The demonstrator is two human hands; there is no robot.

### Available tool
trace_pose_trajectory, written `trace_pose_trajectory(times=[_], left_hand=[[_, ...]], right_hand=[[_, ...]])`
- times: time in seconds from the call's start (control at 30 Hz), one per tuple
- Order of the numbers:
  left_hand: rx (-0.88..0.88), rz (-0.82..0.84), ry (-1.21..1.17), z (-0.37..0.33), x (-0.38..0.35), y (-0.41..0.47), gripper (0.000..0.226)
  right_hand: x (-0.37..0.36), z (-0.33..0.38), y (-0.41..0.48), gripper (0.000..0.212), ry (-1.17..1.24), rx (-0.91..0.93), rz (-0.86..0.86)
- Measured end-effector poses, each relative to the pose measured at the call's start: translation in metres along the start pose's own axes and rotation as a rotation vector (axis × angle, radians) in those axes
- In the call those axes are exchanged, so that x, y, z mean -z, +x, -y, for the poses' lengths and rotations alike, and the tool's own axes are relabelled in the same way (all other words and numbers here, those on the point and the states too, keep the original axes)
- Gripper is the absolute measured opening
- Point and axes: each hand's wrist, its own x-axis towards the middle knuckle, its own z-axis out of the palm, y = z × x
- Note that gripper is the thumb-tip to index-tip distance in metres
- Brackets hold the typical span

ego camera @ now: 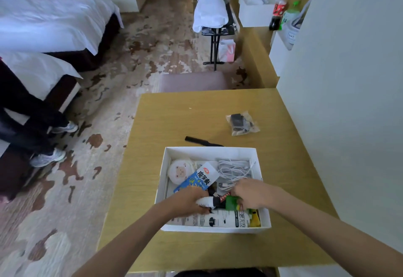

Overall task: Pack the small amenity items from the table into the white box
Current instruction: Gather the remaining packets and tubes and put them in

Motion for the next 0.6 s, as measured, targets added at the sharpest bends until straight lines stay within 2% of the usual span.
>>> trace_pose_trajectory(times=[0.1, 0.3, 0.4, 0.5, 0.6], left_hand=[[0.011, 0.006, -0.007, -0.001, 0.001, 0.001, 0.015], [0.023, 0.062, -0.036, 0.000, 0.003, 0.003, 0.012], [-0.005, 0.068, -0.009, 0.000, 0.002, 0.006, 0.014], [-0.026, 0.071, 0.008, 0.000, 0.001, 0.008, 0.015], [-0.026, 0.073, 0.000, 0.000, 0.003, 0.007, 0.021]], right_hand=[[0.002, -0.003, 0.001, 0.018, -0.035, -0.006, -0.012], [0.014, -0.007, 0.000, 0.014, -0.061, 0.013, -0.081], [0.008, -0.002, 0.003, 0.020, -0.030, 0.014, -0.038], [0.000, 0.002, 0.004, 0.018, 0.006, -0.009, 0.000], [0.003, 0.001, 0.004, 0.019, 0.061, -0.044, -0.098]])
